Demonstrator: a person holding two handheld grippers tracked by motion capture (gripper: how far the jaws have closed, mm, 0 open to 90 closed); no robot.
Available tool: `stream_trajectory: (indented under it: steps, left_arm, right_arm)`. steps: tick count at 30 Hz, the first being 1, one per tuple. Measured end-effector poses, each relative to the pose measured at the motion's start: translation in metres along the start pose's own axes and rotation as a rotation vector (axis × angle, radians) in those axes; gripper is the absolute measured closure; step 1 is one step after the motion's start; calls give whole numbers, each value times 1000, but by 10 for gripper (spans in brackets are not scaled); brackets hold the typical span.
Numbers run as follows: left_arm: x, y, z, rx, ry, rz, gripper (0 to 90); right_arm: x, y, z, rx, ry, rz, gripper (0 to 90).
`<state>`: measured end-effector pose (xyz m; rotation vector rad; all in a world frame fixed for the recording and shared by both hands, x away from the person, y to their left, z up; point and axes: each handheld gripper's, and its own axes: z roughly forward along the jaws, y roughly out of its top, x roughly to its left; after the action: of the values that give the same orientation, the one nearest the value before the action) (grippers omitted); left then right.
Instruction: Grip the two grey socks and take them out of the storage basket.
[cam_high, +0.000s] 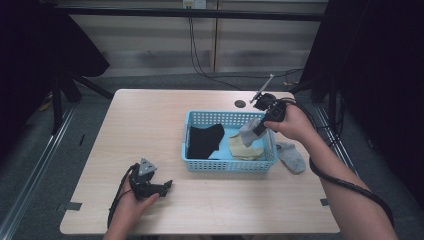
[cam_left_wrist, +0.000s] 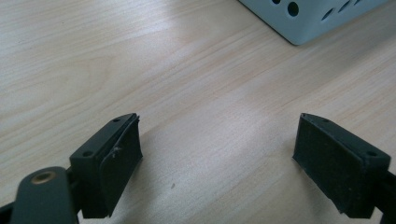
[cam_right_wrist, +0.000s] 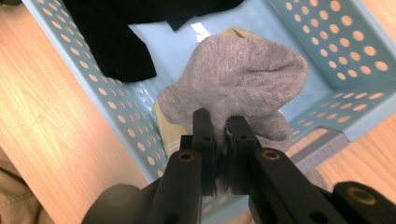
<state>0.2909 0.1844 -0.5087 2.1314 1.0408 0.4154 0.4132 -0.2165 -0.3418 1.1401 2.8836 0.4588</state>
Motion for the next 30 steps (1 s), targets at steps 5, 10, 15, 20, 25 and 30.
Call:
stream_trajectory:
  steps: [5,10,15,20,25,30]
  left_arm:
    - [0,0,0,0,0,1,143]
    - [0,0,0,0,-1,0,143]
    - [0,0,0,0,0,0,143]
    - [0,0,0,0,-1,0,143]
    - [0,0,0,0,0,1,143]
    - [0,0,0,0,0,1,143]
  right_arm:
    - [-3,-4,-10,3,-8,9,848]
    - [-6,-9,-19,-5,-11,27,846]
    - [-11,-15,-26,-19,-18,35,845]
    - [-16,-22,-34,-30,-23,52,844]
    - [-21,-30,-43,-35,-29,49,844]
    - [-25,-38,-50,-34,-42,55,841]
